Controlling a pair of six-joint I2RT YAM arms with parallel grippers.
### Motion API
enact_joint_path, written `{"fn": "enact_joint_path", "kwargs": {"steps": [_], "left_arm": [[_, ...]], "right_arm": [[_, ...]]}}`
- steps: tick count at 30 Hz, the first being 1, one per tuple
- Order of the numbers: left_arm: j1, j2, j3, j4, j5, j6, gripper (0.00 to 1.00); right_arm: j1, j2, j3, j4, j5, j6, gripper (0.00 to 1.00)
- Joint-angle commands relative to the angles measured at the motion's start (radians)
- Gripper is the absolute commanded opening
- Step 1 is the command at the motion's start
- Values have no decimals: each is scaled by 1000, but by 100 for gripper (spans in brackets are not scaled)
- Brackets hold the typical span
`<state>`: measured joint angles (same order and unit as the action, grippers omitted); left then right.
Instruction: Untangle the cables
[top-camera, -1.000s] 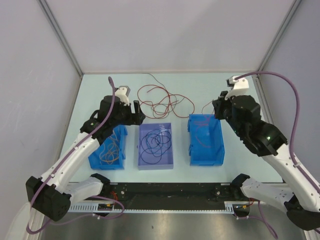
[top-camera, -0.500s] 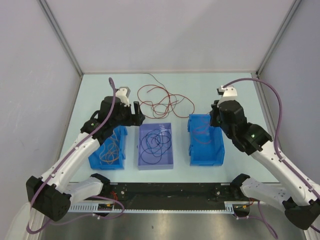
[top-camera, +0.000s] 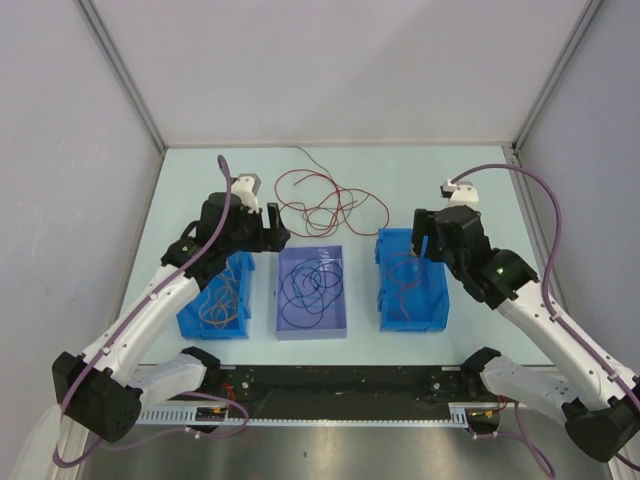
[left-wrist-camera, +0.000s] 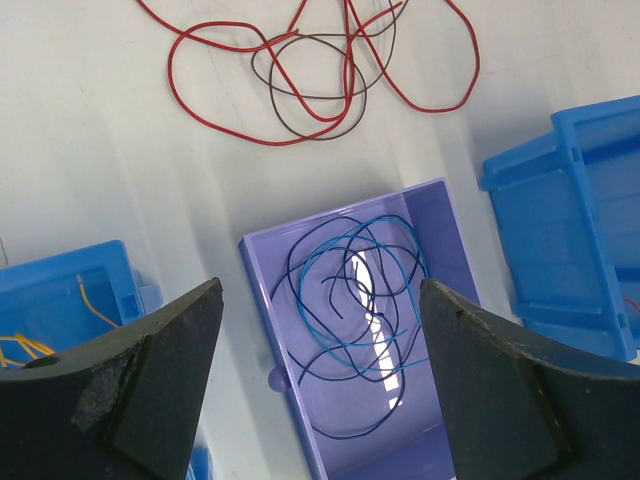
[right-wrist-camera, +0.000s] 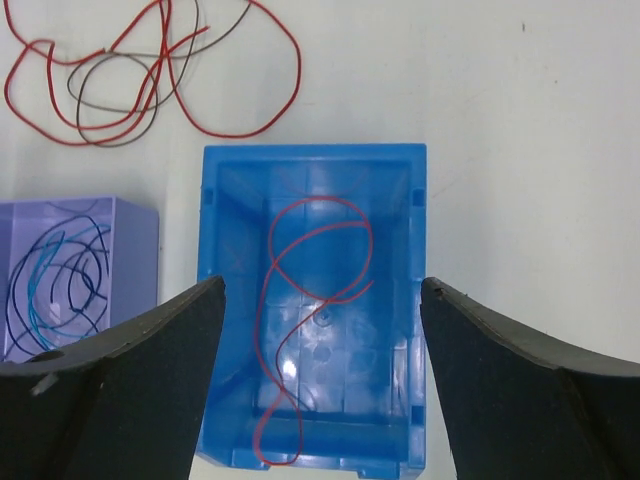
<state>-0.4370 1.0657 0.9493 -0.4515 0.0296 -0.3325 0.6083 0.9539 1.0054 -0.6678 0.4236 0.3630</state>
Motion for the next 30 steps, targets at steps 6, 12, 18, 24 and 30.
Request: {"fn": "enact_joint_path", "kwargs": {"steps": [6, 12, 18, 24, 30], "left_arm": [[6, 5, 2, 11, -19, -4, 85], [6, 37, 8, 19, -17, -7, 85], [6, 151, 69, 45, 15, -48, 85], [4, 292, 146, 71, 10, -91, 84], [3, 497, 271, 106, 6, -143, 82]], "right_arm": [[-51, 81, 9, 155, -108, 19, 81], [-53, 170, 9, 218, -189, 34, 78], [-76, 243, 15, 332, -288, 42, 77], [-100, 319, 51, 395, -367, 36, 78], [-119, 365, 61, 430, -440, 31, 77]]}}
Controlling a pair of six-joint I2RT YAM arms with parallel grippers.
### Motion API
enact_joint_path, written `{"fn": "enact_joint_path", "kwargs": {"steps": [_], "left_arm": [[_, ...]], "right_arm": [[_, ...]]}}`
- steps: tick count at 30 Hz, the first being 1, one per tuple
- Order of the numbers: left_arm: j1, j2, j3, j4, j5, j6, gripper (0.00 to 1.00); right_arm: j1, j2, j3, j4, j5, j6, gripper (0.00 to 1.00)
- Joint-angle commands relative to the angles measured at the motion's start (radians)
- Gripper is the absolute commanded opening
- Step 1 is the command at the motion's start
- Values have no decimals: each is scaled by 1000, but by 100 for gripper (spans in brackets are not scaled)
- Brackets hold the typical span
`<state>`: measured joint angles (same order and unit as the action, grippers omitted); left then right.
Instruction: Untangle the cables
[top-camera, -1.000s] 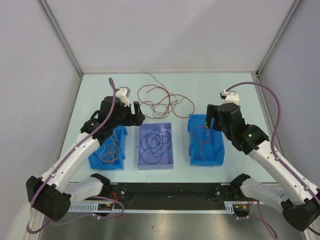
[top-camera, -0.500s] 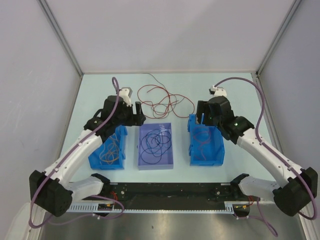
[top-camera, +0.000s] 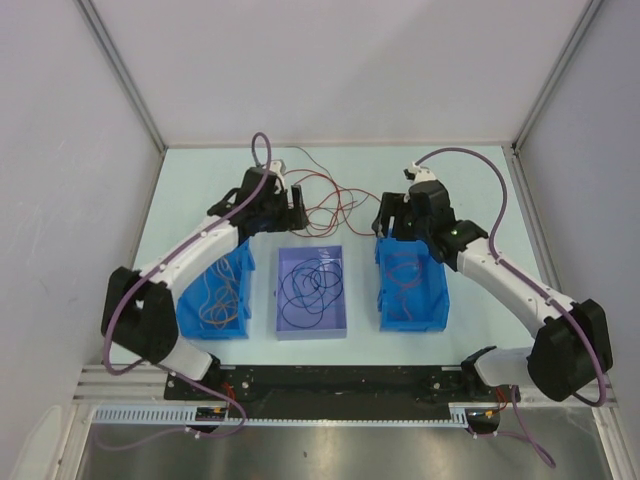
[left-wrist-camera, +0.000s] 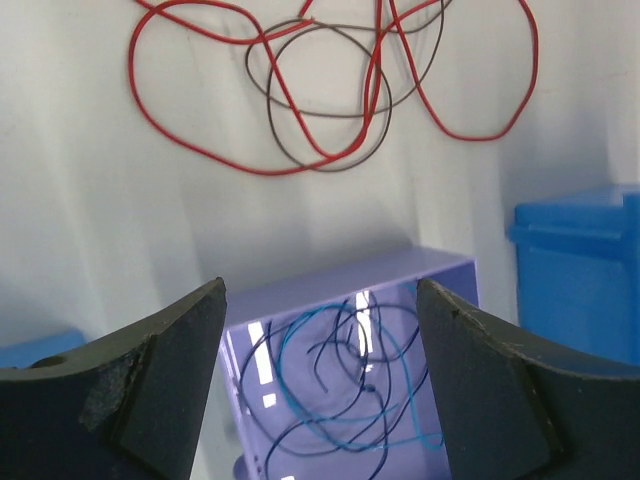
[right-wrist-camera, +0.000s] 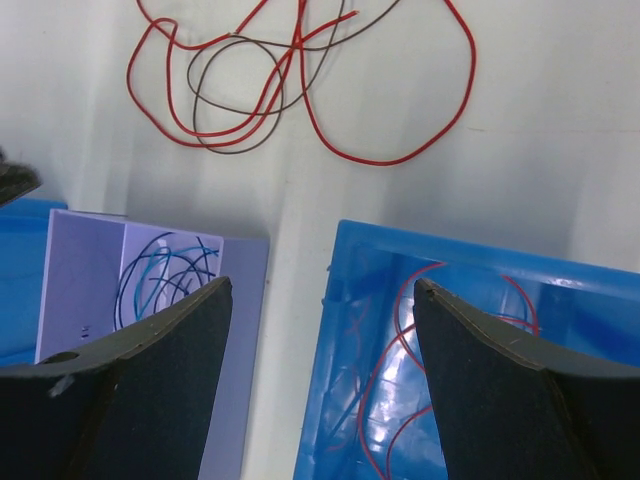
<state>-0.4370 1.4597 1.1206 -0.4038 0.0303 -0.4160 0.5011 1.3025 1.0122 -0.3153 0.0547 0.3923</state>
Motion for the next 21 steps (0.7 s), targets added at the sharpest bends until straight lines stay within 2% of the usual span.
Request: {"fn": "enact_joint_path", "kwargs": {"steps": [1, 10, 21], "left_arm": [[3, 126, 114, 69, 8, -67, 82], [1, 372, 263, 80, -9, -138, 80], [3, 475, 291, 117, -23, -167, 72]], "right_arm": [[-13, 21, 54, 79, -78, 2, 77], [-18, 41, 54, 81, -136, 11, 76], [-30, 44, 54, 65, -144, -4, 76]]}}
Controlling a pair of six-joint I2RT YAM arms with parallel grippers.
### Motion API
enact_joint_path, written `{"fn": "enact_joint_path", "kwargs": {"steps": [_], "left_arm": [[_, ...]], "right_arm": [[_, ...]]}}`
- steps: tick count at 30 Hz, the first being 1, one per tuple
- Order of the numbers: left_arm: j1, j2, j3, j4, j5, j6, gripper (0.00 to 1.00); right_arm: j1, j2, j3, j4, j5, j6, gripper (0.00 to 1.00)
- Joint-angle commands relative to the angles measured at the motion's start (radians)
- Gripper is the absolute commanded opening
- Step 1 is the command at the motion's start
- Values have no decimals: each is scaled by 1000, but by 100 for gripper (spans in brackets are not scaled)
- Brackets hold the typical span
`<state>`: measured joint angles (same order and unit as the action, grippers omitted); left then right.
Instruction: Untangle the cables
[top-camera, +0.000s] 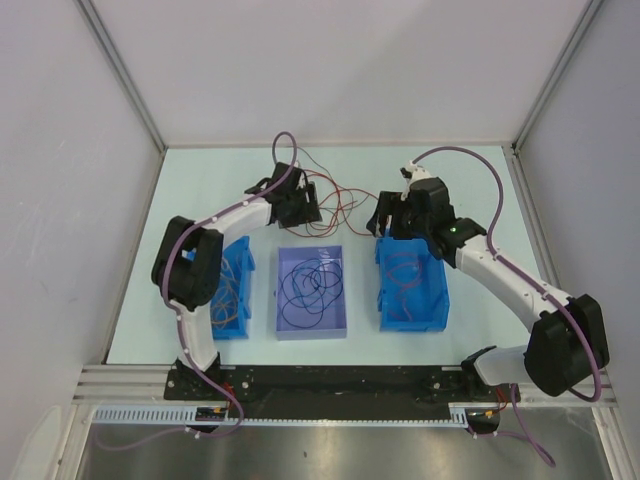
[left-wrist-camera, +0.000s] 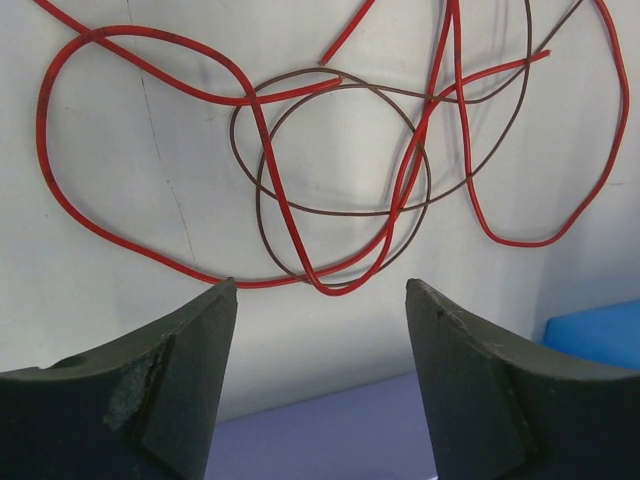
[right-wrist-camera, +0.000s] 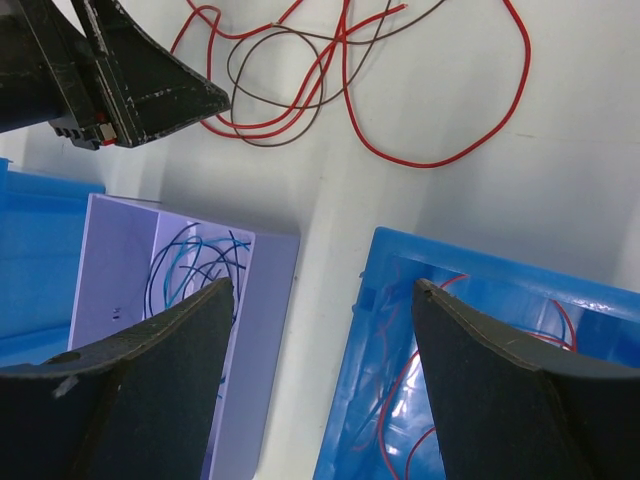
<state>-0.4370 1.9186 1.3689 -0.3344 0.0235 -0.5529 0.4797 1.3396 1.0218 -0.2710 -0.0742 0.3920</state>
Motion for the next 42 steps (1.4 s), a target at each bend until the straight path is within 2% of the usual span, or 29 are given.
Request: {"fn": "enact_joint_path", "kwargs": {"steps": [1, 5, 8, 9, 10, 12, 15, 19, 24, 27, 31, 32, 36, 42], "left_arm": [[3, 22, 45, 48, -14, -30, 71], [3, 49, 62, 49, -11, -33, 66], [3, 79, 85, 46, 0, -33, 55], [3, 92, 100, 44, 3, -33, 41], [3, 97, 107, 43, 4, -32, 33], [3, 108, 134, 37, 19, -35, 0], [1, 93, 191, 3, 30, -30, 0], [1, -44, 301, -54, 19, 4, 0], [1, -193, 529, -118, 36, 51, 0], [-20, -297, 599, -103, 50, 106, 0], [-81, -444, 504, 32, 11, 253, 0], [-89, -472, 422, 55, 1, 269, 0], [-85, -507, 271, 43, -74, 246, 0], [-83, -503, 102, 51, -31, 190, 0]], "right_arm": [[-9, 9, 44, 21, -15, -4, 76], [-10, 10, 46, 27, -24, -2, 76], [-12, 10, 46, 29, -26, -1, 75], [-10, 9, 46, 29, -27, 1, 76], [-12, 9, 46, 26, -26, 1, 76], [-12, 9, 46, 24, -27, 1, 75], [-12, 1, 47, 21, -26, -1, 76], [-13, -7, 46, 16, -18, 2, 75], [-13, -10, 44, 24, -16, 15, 74], [-10, -11, 44, 42, -25, 25, 73], [-12, -8, 46, 53, -29, 33, 73], [-10, -5, 46, 52, -27, 33, 73], [-10, 3, 44, 56, -35, 36, 73], [-10, 12, 46, 67, -64, 44, 73]]}}
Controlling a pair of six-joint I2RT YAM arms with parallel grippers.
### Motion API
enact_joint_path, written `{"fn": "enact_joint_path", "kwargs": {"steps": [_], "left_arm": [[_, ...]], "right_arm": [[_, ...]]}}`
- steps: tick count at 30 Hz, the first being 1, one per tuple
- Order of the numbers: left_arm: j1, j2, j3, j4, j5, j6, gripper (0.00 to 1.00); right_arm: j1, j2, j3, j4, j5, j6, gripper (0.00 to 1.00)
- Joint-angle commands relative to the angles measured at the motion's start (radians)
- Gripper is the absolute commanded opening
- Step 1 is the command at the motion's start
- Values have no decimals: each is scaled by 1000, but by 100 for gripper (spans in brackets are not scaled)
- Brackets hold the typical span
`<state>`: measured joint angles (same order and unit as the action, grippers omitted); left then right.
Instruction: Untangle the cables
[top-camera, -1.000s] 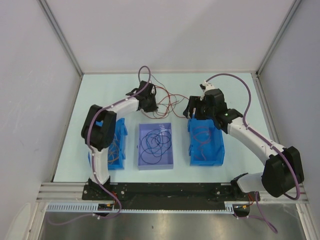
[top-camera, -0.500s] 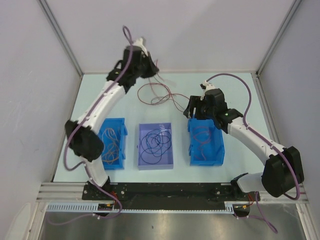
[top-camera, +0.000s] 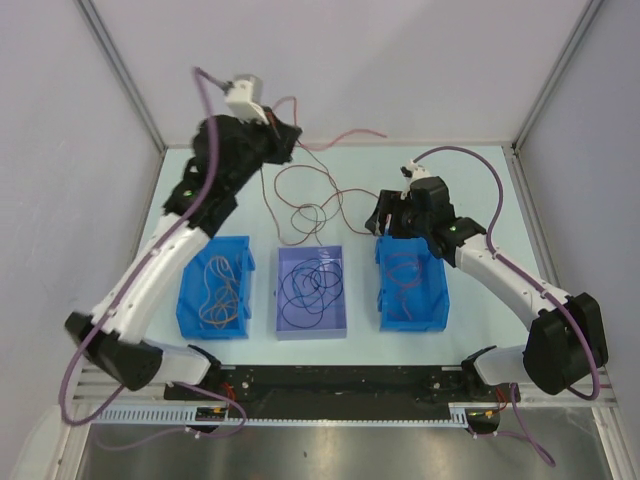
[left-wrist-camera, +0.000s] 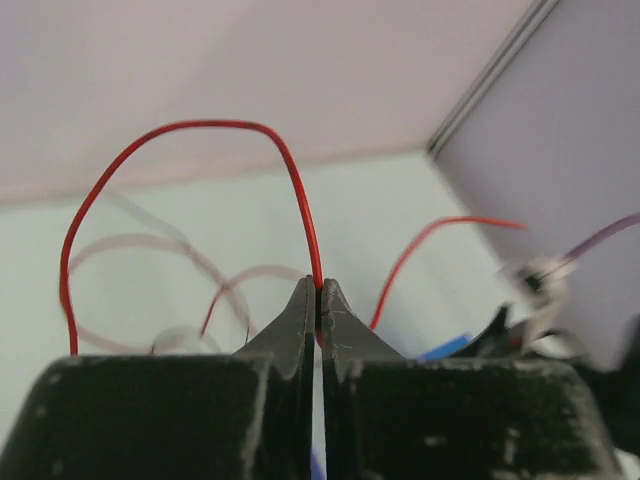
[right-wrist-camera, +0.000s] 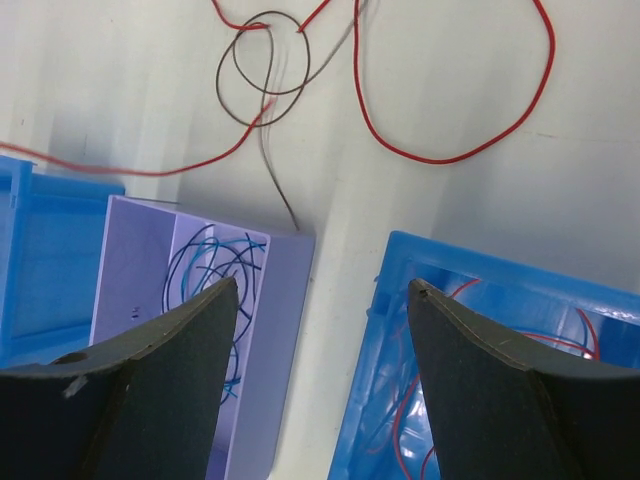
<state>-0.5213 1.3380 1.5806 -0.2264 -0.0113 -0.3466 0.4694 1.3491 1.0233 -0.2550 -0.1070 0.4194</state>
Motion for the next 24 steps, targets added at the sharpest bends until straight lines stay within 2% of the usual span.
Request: {"fn": "enact_joint_path", "kwargs": {"steps": [1, 8, 13, 16, 17, 18, 21, 24], "left_arm": [[3, 88, -114, -63, 7, -19, 0], [6, 127, -47, -126, 19, -26, 0], [1, 145, 54, -100, 203, 38, 0], [-3, 199, 143, -195, 276, 95, 0], [-6, 213, 150, -217, 304, 115, 0], [-6, 208, 144, -228, 327, 129, 0], [-13, 139, -12, -206, 346, 173, 0], [-13, 69, -117, -189, 272, 189, 0]], "right_arm": [[0, 7, 44, 54, -39, 19, 73], [2, 19, 44, 92, -74, 41, 73], [-15, -7, 92, 86, -66, -14, 74], [-69, -40, 126, 100, -109, -8, 75], [-130, -53, 126, 129, -158, 36, 75], [-158, -64, 126, 144, -184, 68, 75], [-261, -73, 124, 230, -330, 163, 74], [-307, -50, 126, 301, -431, 252, 74]]}}
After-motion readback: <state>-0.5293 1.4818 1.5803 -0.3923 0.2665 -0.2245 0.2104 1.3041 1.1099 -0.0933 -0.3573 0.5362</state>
